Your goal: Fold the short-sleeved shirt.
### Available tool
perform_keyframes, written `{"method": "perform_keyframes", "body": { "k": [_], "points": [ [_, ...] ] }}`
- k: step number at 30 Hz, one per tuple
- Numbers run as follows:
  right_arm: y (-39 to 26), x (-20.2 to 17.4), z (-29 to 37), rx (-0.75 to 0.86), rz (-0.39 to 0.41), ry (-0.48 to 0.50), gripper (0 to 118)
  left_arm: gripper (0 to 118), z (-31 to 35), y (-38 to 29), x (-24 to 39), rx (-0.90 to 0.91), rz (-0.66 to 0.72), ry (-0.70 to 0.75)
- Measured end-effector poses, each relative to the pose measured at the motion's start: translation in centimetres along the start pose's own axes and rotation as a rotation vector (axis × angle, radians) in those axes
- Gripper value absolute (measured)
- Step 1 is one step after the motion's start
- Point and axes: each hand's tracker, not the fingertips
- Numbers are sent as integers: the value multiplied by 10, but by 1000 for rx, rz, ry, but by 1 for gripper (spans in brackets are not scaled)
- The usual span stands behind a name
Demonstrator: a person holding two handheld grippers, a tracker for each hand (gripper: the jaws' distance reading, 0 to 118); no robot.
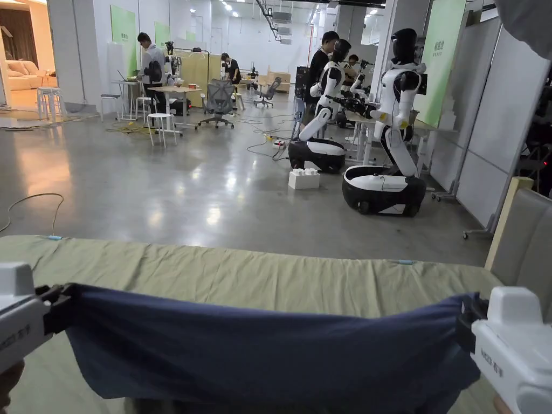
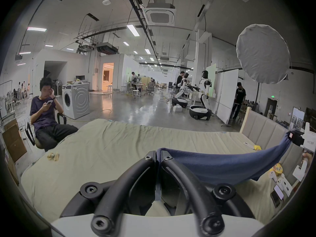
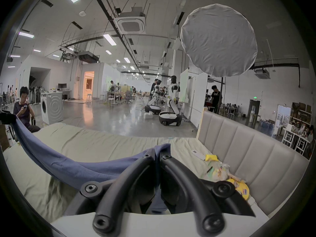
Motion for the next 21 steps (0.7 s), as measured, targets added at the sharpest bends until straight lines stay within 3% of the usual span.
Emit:
{"method": "perform_keyframes", "body": {
  "k": [5, 9, 21],
  "points": [
    [-55, -6, 60, -100, -1, 23, 4, 5, 35, -60, -23, -68, 6, 1],
    [-100, -15, 95, -169, 67, 37, 4, 5, 63, -105, -47, -171, 38, 2],
    [-199, -25, 136, -447, 105, 66, 4, 5, 68, -217, -70, -436, -19, 20]
  ]
}}
